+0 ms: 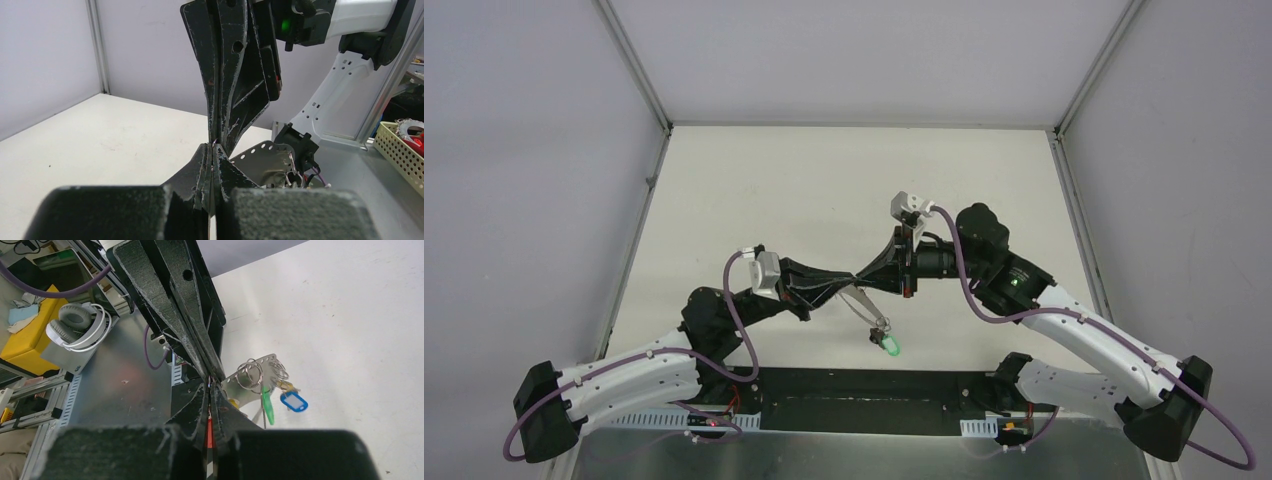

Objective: Put the keys on the keyring

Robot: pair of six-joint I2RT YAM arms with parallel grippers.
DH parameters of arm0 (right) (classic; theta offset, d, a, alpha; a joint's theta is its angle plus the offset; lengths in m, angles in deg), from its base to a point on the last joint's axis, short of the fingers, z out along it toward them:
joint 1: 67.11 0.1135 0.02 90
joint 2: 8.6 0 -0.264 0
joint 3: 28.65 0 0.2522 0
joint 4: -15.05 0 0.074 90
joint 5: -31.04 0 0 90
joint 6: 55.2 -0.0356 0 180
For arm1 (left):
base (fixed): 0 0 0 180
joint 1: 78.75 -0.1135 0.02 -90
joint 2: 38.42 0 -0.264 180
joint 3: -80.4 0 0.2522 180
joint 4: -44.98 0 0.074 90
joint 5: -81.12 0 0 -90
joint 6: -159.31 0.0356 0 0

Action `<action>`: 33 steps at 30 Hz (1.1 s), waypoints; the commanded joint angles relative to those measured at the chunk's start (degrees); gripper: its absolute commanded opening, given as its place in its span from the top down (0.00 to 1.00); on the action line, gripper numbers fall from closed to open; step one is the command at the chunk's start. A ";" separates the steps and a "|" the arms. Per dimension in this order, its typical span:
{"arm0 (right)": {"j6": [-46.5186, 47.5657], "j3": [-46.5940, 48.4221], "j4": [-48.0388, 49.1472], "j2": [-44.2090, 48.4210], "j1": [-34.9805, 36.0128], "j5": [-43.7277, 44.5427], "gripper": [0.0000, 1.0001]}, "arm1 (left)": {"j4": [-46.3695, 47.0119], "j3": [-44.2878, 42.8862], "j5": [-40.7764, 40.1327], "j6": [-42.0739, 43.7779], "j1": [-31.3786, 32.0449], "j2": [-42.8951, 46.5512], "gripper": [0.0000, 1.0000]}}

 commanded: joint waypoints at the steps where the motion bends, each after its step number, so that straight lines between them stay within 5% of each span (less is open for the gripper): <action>1: 2.17 0.49 -0.25 0.80 -0.10 0.12 1.00 | 3.12 -0.09 -0.37 -0.51 0.40 1.97 1.00; 3: 3.21 1.38 -2.13 0.54 -0.10 -0.22 1.00 | 1.25 -0.46 -0.82 -0.26 0.37 2.59 1.00; 8: 6.66 5.69 -11.08 -1.42 -0.11 -0.43 1.00 | -11.67 -4.06 -1.18 1.96 0.39 5.53 0.61; 12: 10.47 11.05 -21.79 -4.45 -0.10 0.55 1.00 | -28.33 -9.40 -1.18 5.35 0.32 6.98 0.49; 21: 16.43 22.87 -44.09 -12.61 -0.10 2.76 1.00 | -52.98 -21.00 4.32 14.38 0.34 0.18 0.45; 33: 19.17 34.57 -62.59 -23.37 -0.08 3.56 1.00 | -46.47 -23.48 12.90 15.50 0.76 -11.81 0.48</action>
